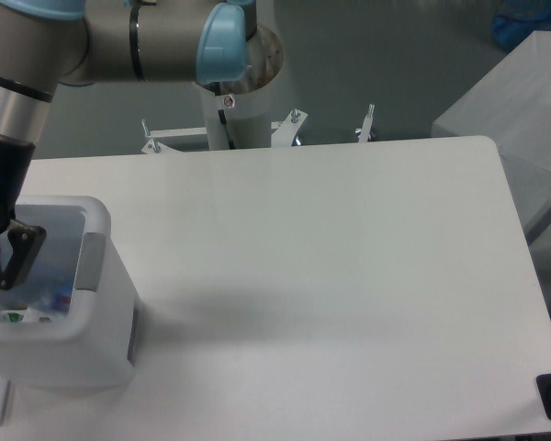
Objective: Place the trash in the trash can
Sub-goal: 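Lower the bottle into the bin and release it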
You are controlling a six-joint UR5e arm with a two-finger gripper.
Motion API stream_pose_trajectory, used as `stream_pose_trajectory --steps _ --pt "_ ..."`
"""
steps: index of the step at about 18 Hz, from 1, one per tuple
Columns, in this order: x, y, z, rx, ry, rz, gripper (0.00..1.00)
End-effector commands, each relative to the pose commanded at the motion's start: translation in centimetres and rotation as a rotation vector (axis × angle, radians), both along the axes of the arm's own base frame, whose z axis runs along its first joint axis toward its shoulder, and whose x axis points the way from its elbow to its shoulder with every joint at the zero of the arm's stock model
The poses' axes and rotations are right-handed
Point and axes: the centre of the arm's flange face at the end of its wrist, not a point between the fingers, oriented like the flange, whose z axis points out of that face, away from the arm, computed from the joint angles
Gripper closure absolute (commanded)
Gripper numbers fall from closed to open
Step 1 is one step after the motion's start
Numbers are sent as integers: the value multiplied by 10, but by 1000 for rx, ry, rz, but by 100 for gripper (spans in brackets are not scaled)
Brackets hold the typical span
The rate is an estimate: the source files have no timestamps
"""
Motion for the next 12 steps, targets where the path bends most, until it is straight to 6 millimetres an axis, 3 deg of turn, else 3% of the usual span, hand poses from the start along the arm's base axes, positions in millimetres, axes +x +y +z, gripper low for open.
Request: stream_pose_trajectory --steps 2,5,8,10,12 --pt "-7 -5 -12 -21 -4 7 0" --pt "-60 -17 0 -2 74 44 0" --pt "-75 -23 -3 -16 122 38 0" --pt "-95 -37 0 -20 146 63 0" --pt "-96 -44 2 -35 210 55 0"
